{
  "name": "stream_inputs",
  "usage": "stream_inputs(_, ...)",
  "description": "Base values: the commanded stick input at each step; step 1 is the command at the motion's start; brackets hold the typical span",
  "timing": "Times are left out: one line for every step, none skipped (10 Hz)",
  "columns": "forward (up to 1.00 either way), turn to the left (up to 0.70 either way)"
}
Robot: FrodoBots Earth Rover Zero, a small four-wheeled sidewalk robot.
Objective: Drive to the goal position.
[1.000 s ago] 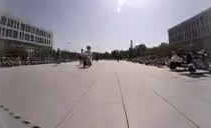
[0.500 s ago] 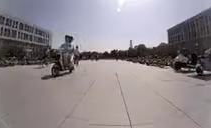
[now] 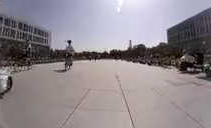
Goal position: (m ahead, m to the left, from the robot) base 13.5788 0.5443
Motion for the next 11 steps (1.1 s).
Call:
stream_inputs(1.0, 0.0)
stream_inputs(1.0, 0.0)
stream_inputs(1.0, 0.0)
stream_inputs(1.0, 0.0)
stream_inputs(1.0, 0.0)
stream_inputs(1.0, 0.0)
stream_inputs(1.0, 0.0)
stream_inputs(1.0, 0.0)
stream_inputs(1.0, 0.0)
stream_inputs(1.0, 0.0)
stream_inputs(1.0, 0.0)
